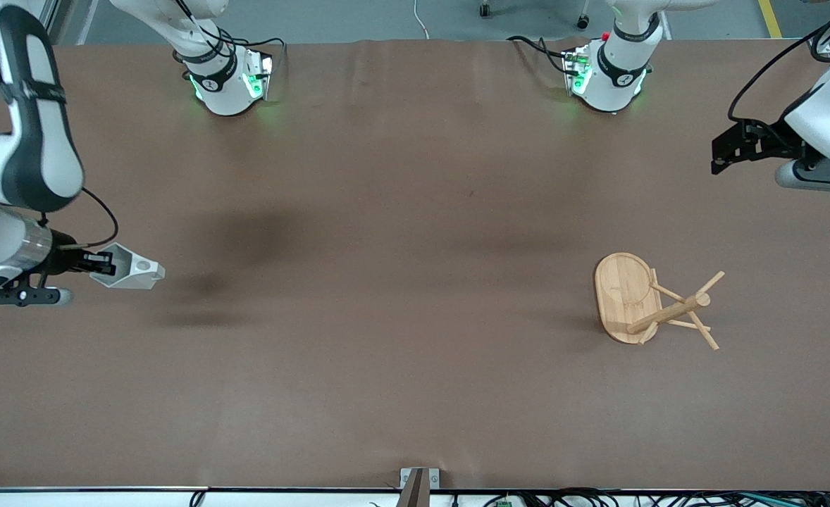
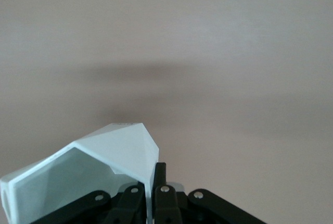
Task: Hang cup on rack
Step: 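Reach the right gripper to the white cup and grasp it, then lift the cup with the right gripper while the left gripper approaches it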
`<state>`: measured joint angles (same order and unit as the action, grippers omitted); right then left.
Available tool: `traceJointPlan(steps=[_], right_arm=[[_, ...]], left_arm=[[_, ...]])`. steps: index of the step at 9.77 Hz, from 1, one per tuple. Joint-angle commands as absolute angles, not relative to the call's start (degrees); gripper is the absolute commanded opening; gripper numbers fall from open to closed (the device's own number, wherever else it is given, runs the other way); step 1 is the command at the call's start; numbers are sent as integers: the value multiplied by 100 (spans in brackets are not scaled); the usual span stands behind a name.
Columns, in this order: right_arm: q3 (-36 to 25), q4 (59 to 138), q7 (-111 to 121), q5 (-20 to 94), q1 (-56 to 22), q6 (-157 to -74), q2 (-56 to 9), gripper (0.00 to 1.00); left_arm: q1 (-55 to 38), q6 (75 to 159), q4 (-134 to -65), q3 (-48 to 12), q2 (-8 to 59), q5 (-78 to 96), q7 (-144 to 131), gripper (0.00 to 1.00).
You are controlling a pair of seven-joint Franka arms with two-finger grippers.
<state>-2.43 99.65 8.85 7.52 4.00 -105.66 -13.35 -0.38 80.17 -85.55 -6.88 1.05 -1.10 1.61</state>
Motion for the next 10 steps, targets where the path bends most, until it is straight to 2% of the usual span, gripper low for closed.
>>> traceJointPlan(steps=[1, 3, 6, 9, 10], right_arm=[[-168, 9414, 835, 1744, 133, -9698, -1398, 2], [183, 9466, 809, 2982, 97, -9353, -1240, 2], [684, 9790, 791, 4548, -87, -9131, -1195, 2], [879, 9887, 782, 5901, -438, -9342, -1204, 1], [931, 10062, 774, 6272, -553, -9552, -1178, 1]], left_arm=[[-123, 7822, -8605, -799, 193, -132, 264, 100], [-132, 7831, -8604, -992, 185, -132, 238, 100], [-193, 8339, -8604, -2123, 193, 288, 237, 100], [-490, 9426, -8604, -3179, 465, 870, 237, 100], [-797, 9813, -8604, -3260, 562, 870, 229, 100]])
